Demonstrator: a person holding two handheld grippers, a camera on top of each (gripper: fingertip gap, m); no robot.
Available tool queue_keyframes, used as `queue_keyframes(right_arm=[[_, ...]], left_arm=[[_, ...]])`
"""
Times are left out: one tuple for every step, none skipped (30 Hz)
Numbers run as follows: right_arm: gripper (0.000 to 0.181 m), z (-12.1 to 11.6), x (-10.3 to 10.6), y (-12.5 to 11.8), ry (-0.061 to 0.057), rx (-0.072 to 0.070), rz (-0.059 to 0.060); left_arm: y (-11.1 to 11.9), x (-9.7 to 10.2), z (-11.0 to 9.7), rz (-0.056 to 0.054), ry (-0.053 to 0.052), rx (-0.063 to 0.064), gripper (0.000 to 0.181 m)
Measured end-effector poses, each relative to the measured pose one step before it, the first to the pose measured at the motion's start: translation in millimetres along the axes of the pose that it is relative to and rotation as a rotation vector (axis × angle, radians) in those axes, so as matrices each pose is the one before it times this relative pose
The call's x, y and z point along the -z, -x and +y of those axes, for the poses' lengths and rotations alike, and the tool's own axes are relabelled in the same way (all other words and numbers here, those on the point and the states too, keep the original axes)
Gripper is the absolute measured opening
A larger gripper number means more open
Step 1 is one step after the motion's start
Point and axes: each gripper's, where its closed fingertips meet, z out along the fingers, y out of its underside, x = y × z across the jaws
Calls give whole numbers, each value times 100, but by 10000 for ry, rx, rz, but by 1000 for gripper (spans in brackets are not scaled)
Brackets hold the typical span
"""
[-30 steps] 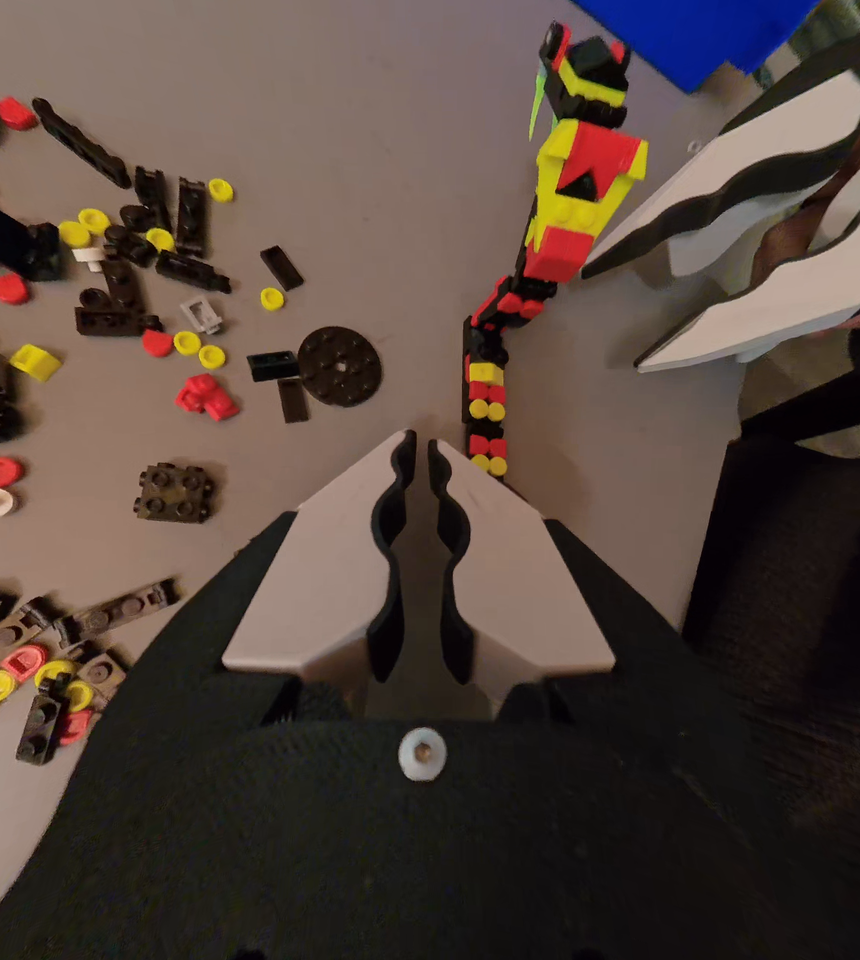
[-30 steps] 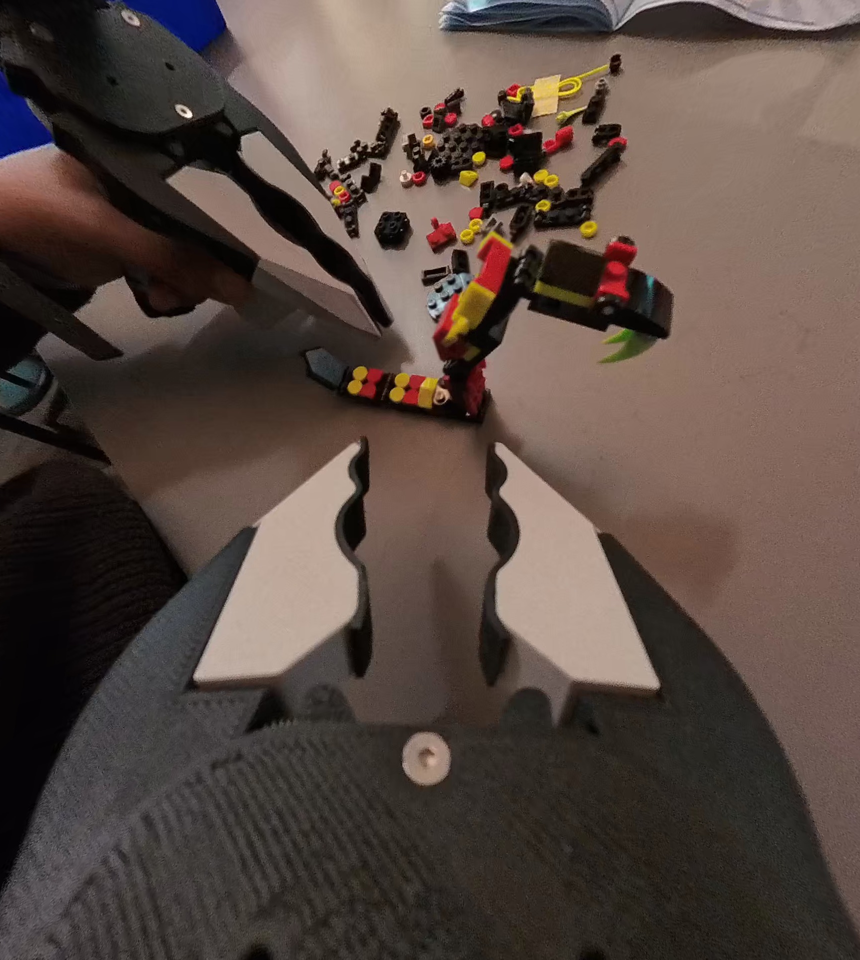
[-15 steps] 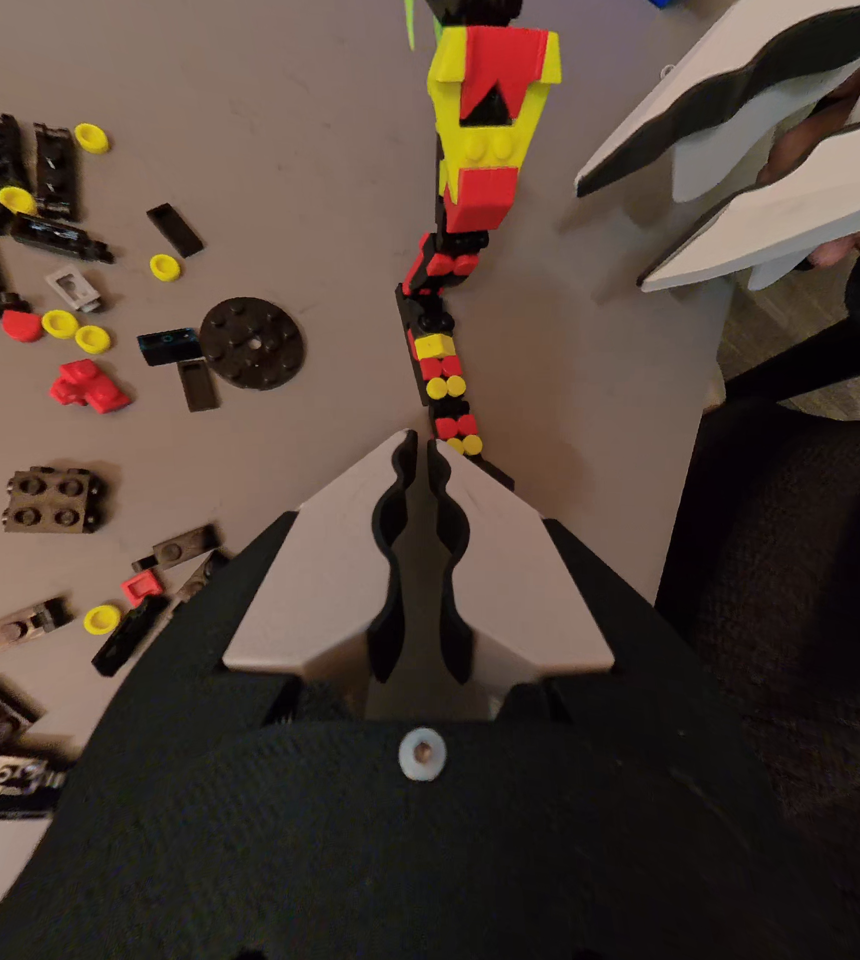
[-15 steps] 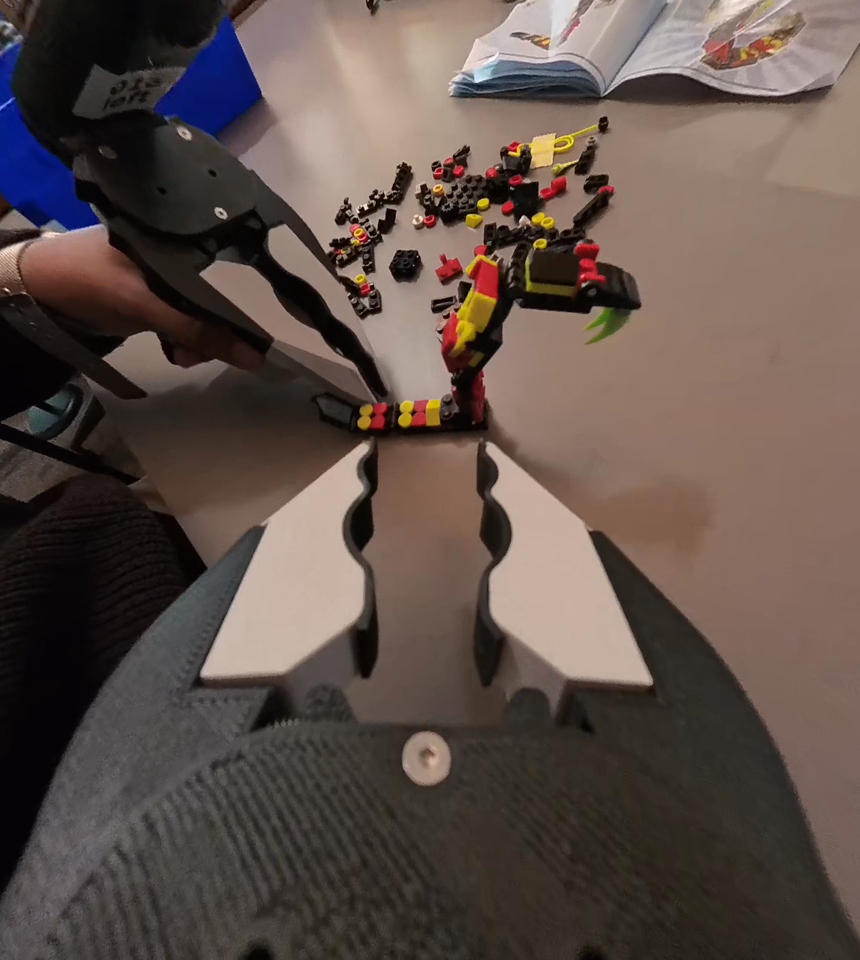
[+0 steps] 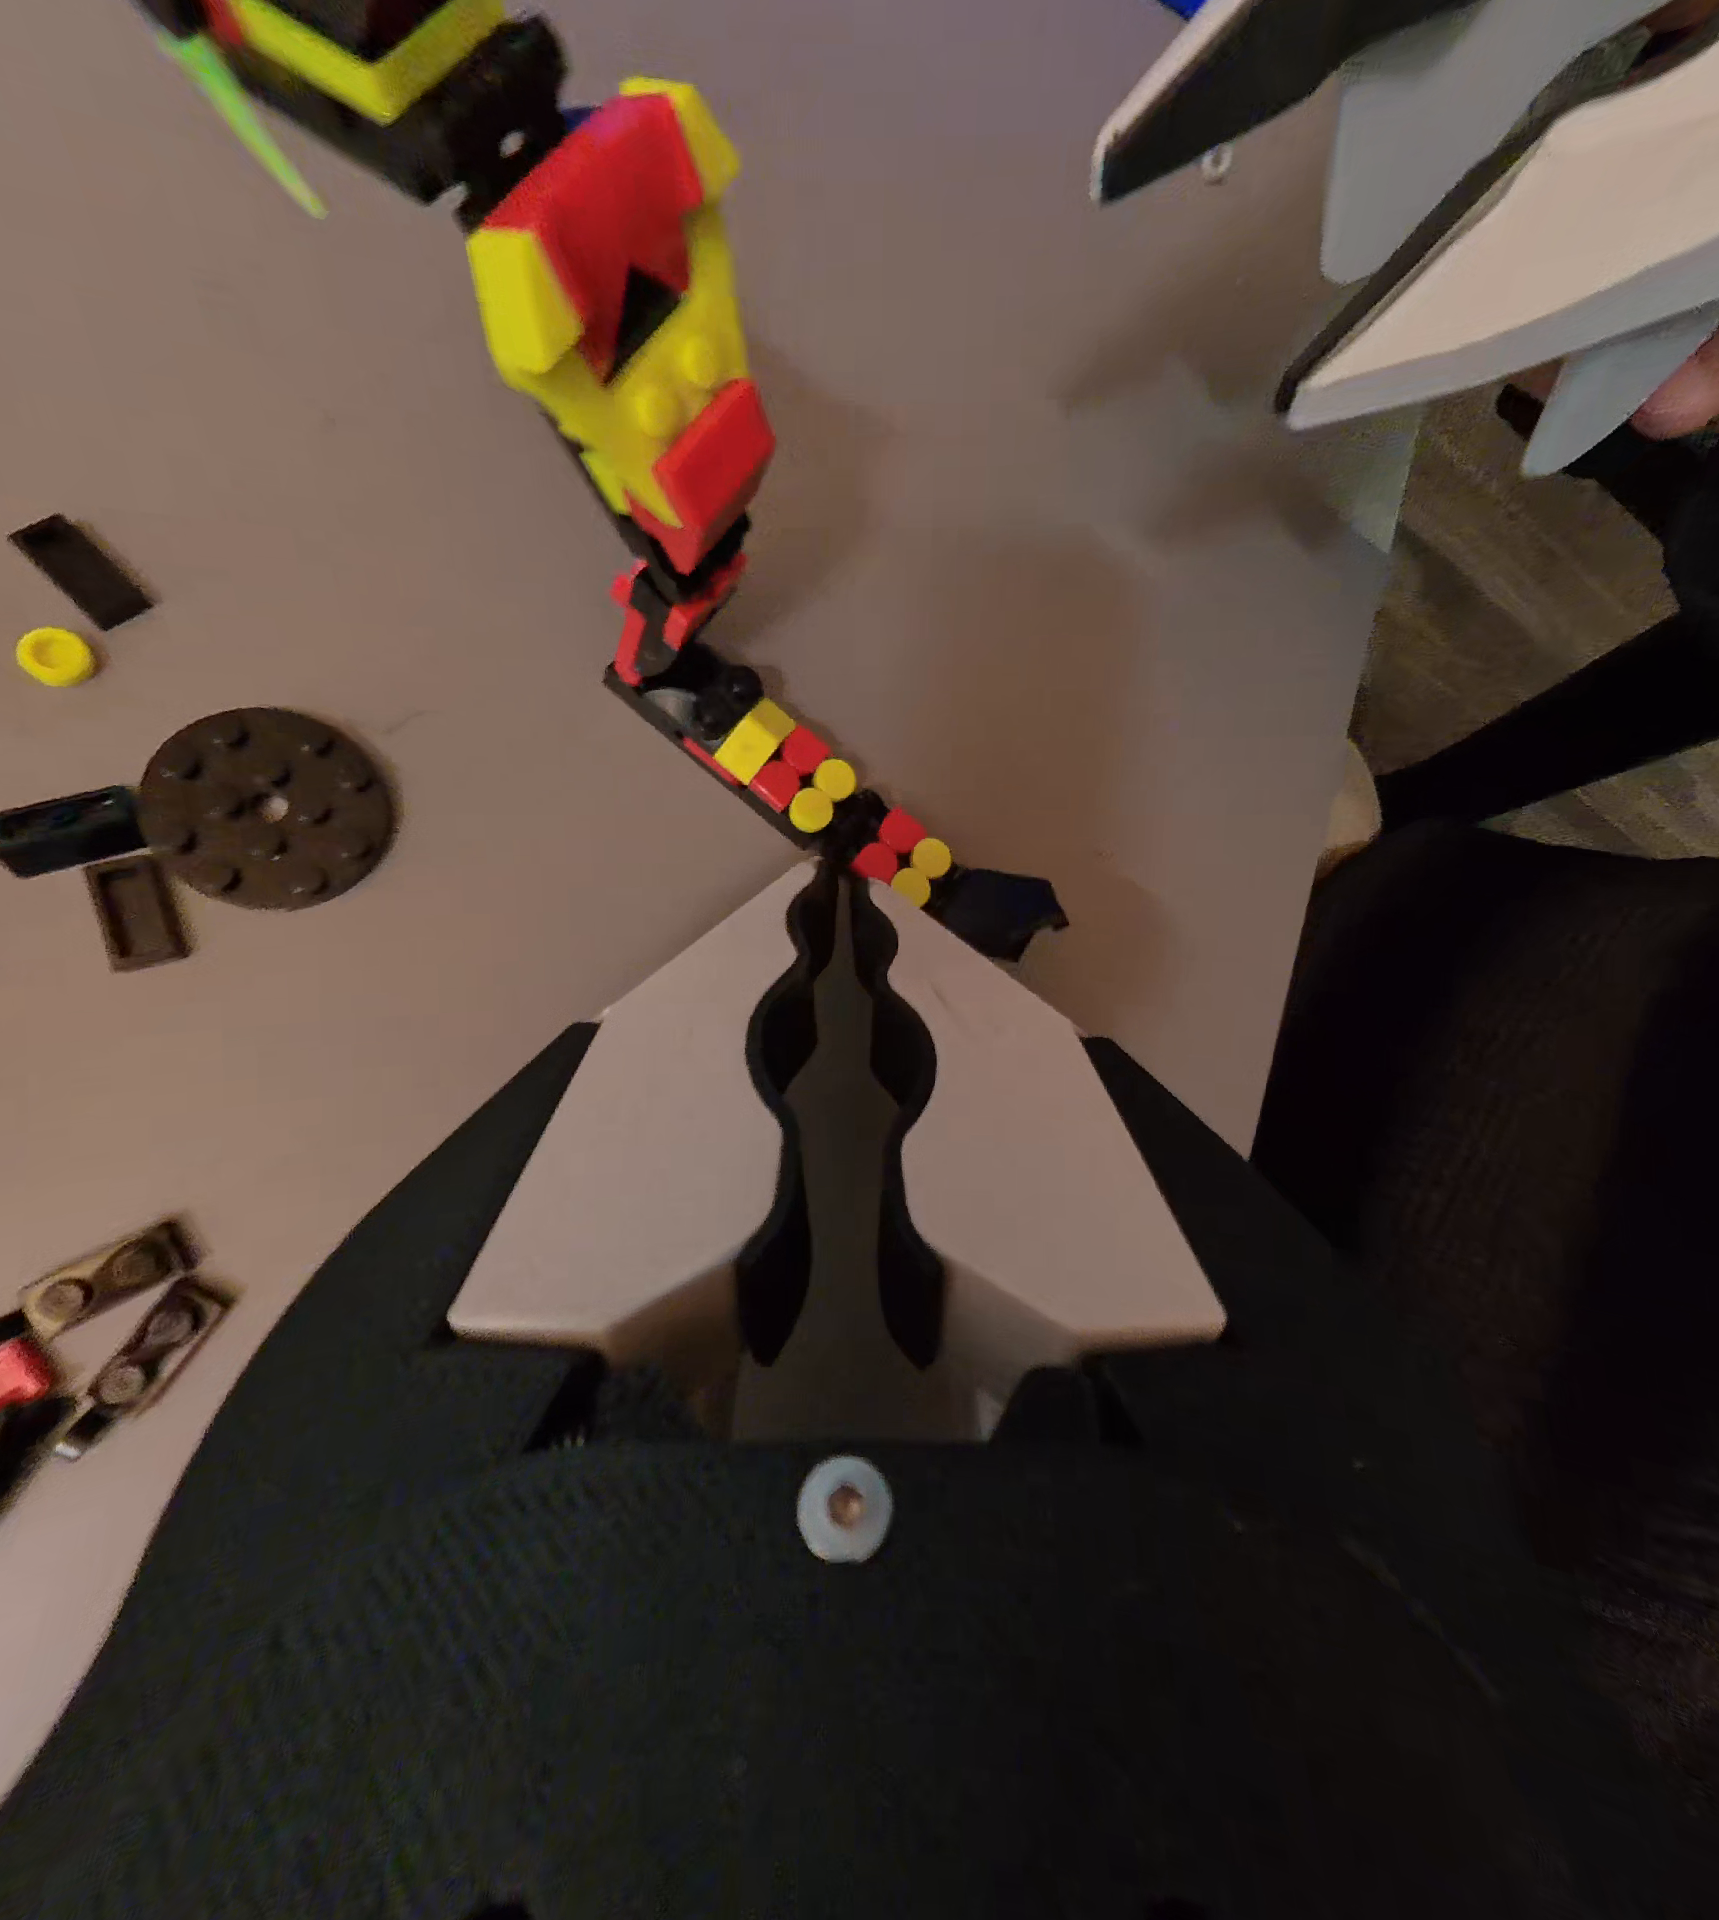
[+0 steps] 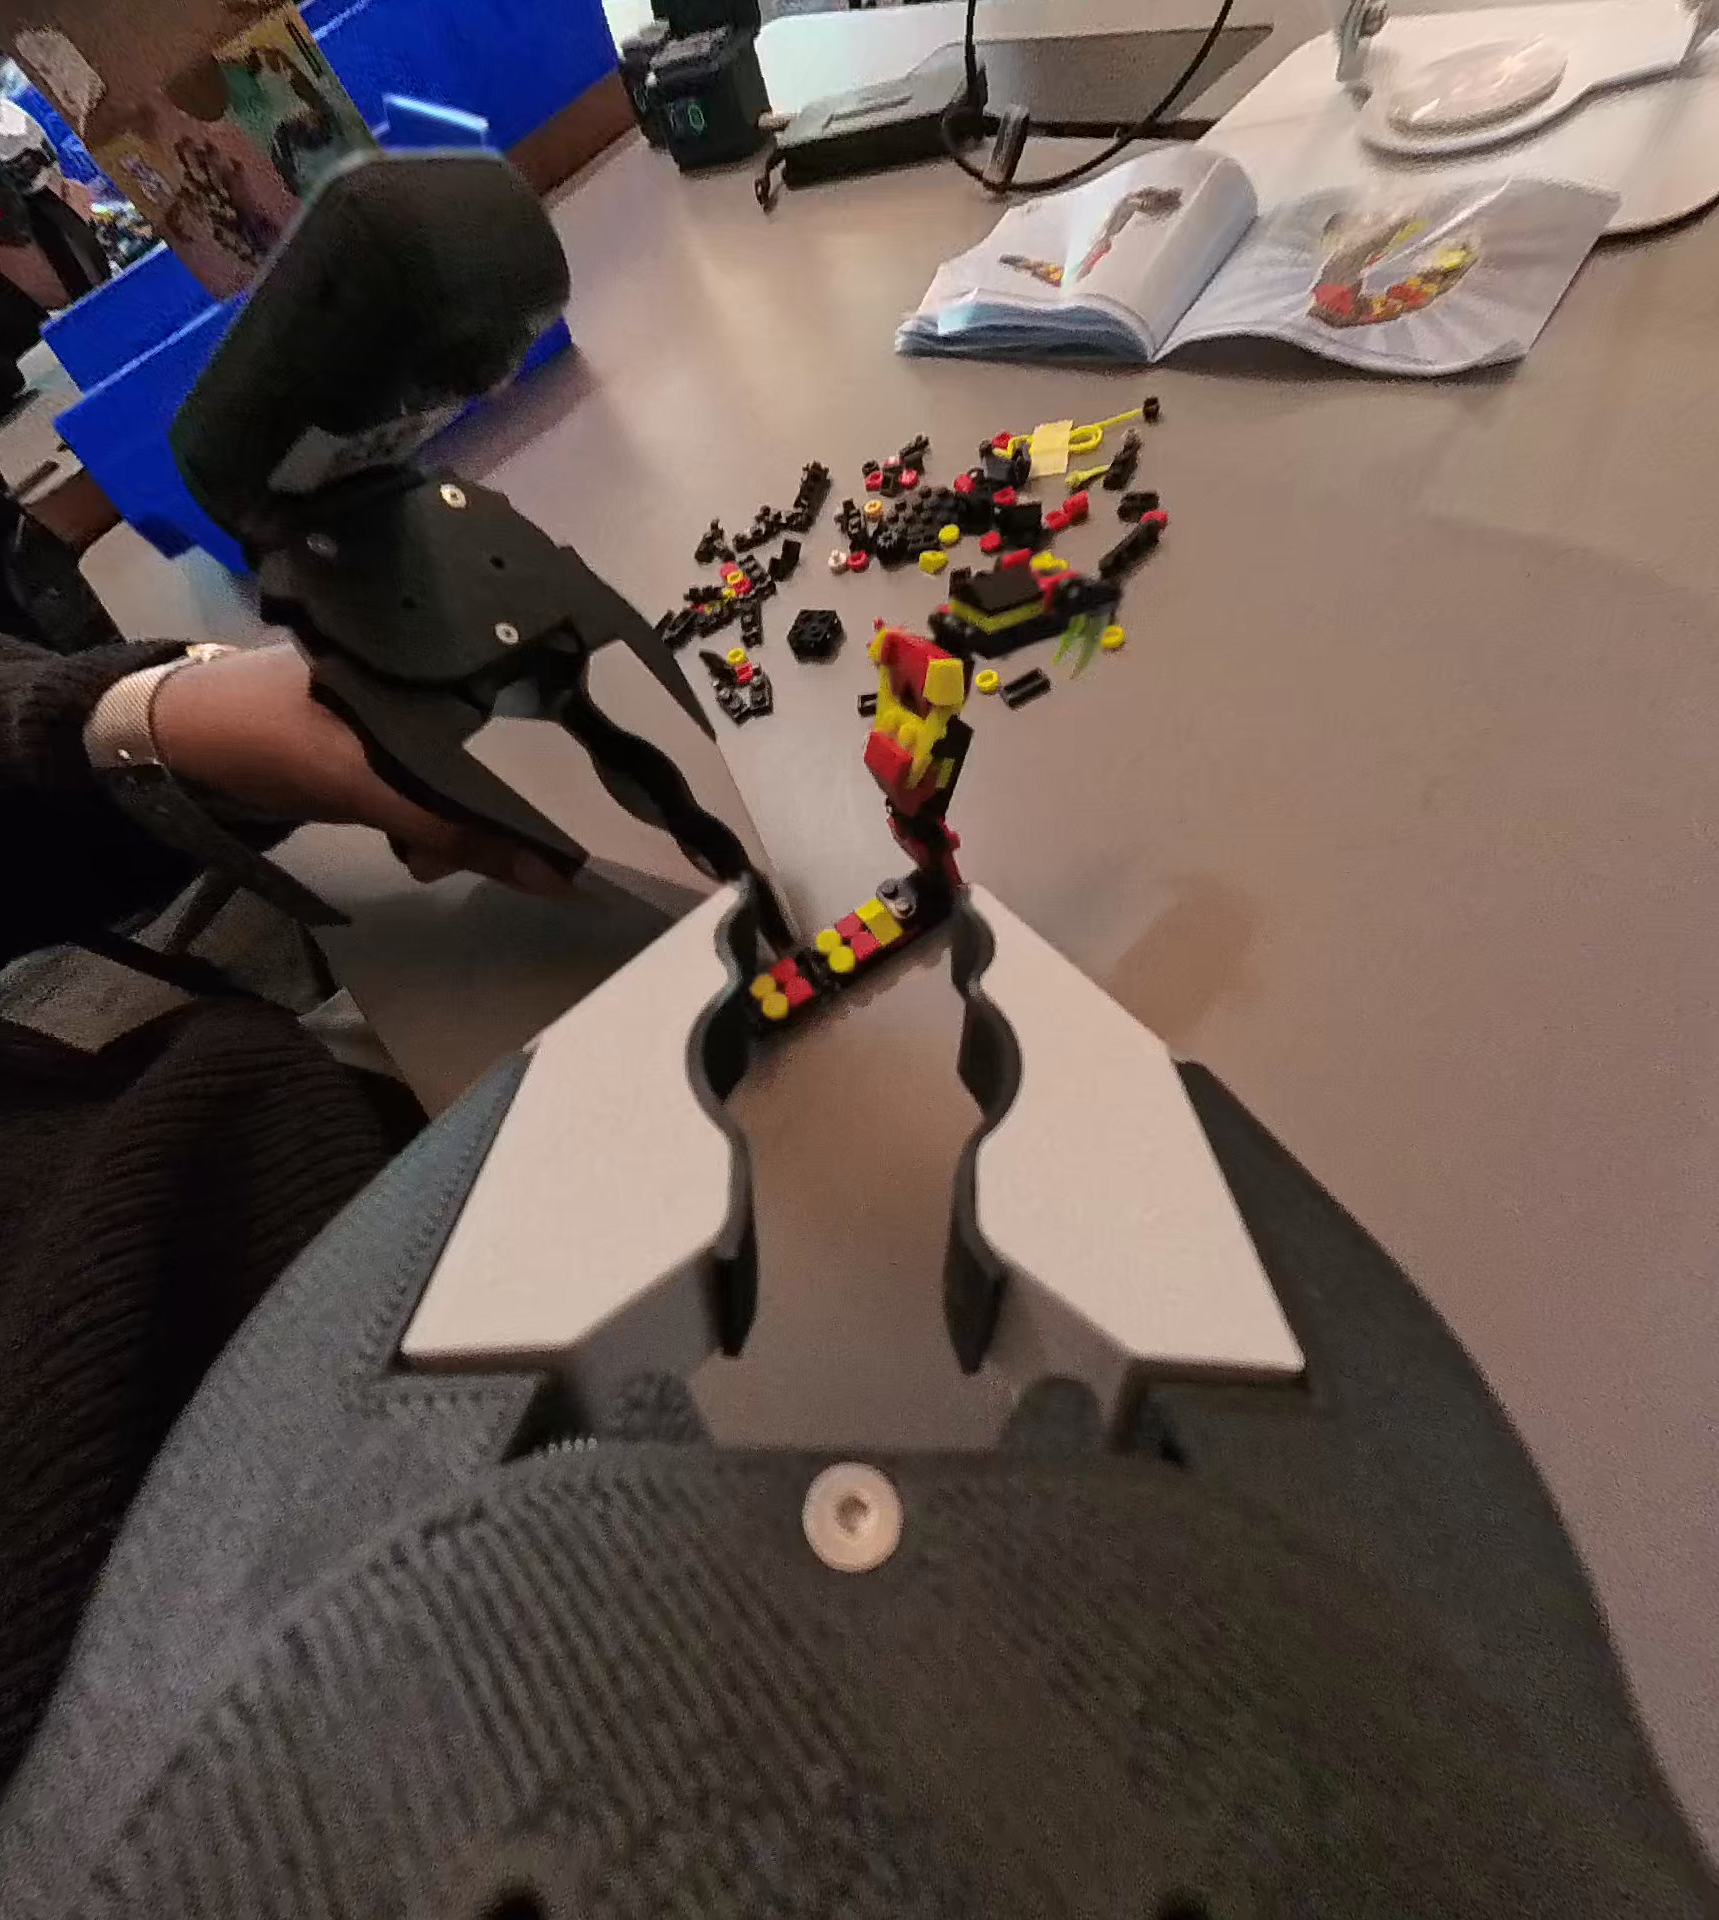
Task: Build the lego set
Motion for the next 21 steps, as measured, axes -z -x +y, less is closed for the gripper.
queue_keyframes(right_arm=[[35,-430,380,-46,-142,65,50],[36,-440,396,-67,-155,98,74],[36,-383,361,-96,-124,107,90],[36,-281,323,-138,-88,116,104],[36,-193,272,-199,-59,116,127],[36,-106,197,-185,-36,107,110],[38,-40,139,-169,-16,88,86],[38,42,83,-161,1,90,80],[40,80,42,-159,16,123,91],[40,152,-23,-167,53,134,121],[41,182,-75,-139,80,132,132],[41,178,-169,23,67,115,86],[43,166,-279,215,39,54,17],[47,197,-381,393,38,-15,-33],[49,258,-473,640,63,-14,-135],[53,356,-568,751,111,-16,-140],[56,496,-640,777,206,36,-125],[57,597,-642,712,312,125,-80],[57,588,-620,533,344,184,26],[58,543,-548,290,327,228,154],[58,552,-489,123,318,253,206]], left_arm=[[-268,-157,-194,13,-51,-23,1],[-261,-166,-193,16,-39,-4,1],[-242,-178,-193,22,-20,-3,1],[-231,-201,-217,19,-42,-9,1],[-183,-202,-222,9,-50,-13,1],[-139,-208,-171,7,-28,-22,1],[-84,-163,-168,5,-32,-29,1],[-78,-83,-181,20,-60,-27,1],[-14,25,-148,13,-56,23,2],[-45,139,-143,56,-66,51,3],[-31,260,-202,85,-116,60,3],[-2,403,-276,96,-167,74,3],[62,534,-342,98,-221,84,3],[173,648,-434,84,-277,79,3],[303,746,-497,26,-324,88,3],[375,777,-509,-11,-351,72,4],[494,762,-450,-89,-333,75,3],[522,707,-359,-125,-302,60,4],[502,662,-315,-150,-300,34,4],[446,598,-318,-152,-327,40,4],[263,525,-266,-73,-322,56,4]])
